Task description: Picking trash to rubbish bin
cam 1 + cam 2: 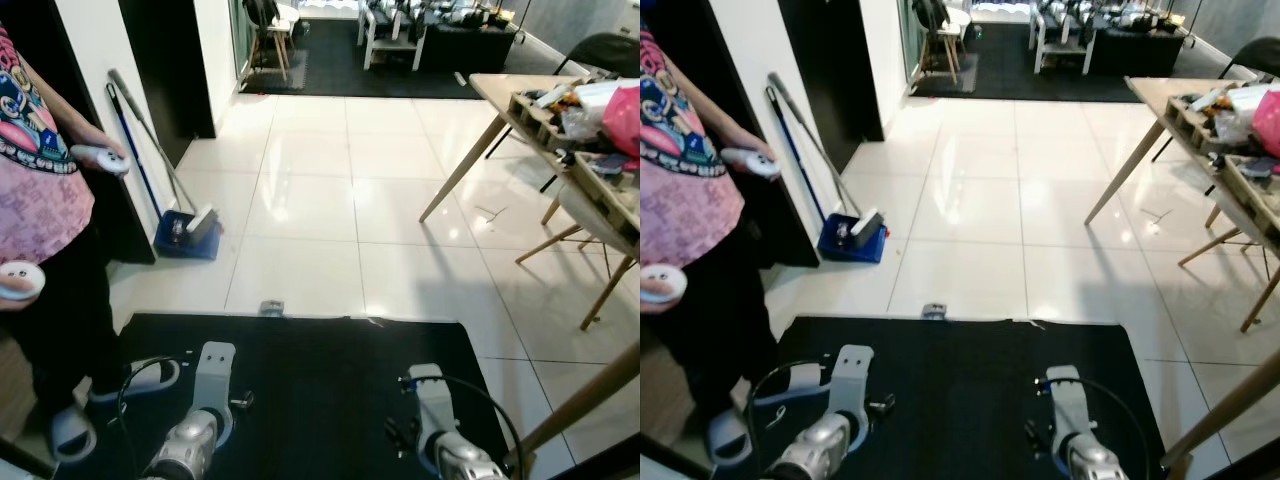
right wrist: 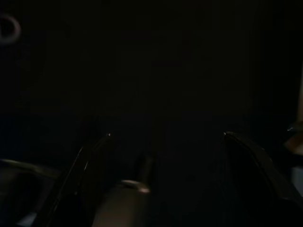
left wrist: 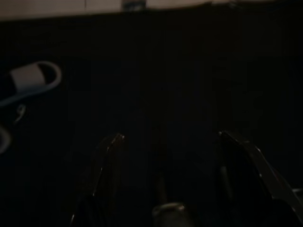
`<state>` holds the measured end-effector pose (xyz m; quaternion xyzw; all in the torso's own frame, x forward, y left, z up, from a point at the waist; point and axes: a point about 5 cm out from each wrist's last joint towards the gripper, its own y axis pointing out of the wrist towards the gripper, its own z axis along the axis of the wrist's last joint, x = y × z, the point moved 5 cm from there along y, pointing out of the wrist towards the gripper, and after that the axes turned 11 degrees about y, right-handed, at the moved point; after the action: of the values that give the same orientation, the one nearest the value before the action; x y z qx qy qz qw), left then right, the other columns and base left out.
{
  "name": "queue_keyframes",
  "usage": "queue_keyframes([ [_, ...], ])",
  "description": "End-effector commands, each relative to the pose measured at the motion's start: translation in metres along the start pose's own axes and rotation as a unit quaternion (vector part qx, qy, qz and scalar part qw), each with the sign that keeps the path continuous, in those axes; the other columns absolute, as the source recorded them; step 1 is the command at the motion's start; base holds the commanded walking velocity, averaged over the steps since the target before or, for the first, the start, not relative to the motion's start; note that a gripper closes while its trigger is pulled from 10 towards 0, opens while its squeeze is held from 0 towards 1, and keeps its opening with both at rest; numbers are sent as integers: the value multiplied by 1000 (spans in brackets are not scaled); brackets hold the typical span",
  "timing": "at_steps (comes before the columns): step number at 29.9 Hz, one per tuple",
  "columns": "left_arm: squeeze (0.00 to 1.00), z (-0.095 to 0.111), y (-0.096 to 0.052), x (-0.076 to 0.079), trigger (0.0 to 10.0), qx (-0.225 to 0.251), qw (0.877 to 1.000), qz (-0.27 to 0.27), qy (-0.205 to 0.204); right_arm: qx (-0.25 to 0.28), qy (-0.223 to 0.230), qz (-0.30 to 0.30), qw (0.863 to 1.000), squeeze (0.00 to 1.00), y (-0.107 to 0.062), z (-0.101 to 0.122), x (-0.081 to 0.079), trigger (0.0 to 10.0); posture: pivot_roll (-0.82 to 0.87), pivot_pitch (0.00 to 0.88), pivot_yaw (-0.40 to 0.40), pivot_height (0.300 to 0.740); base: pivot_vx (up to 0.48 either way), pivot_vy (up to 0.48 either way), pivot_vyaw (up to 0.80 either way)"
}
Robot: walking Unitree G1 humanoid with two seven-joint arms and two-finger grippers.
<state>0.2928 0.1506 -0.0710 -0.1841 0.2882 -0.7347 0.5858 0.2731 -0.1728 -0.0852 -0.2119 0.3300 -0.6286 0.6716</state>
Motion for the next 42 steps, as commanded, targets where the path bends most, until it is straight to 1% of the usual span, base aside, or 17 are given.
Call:
queue_keyframes([
  [1, 0, 0, 1, 3, 10000, -3, 1000, -4, 4, -23, -2, -4, 1000, 0, -2, -15, 3, 10000, -85, 69, 18, 740, 266, 0, -644],
  [13, 0, 2, 1, 4, 10000, -2, 1000, -6, 5, -22, -3, -5, 1000, 0, -2, -12, 4, 10000, -86, 65, 20, 740, 257, 0, -628],
  [42, 0, 4, 2, 1, 10000, 0, 1000, 5, -6, -22, -13, 3, 1000, 0, 0, -6, 0, 10000, -76, 45, 2, 740, 239, 0, 0],
])
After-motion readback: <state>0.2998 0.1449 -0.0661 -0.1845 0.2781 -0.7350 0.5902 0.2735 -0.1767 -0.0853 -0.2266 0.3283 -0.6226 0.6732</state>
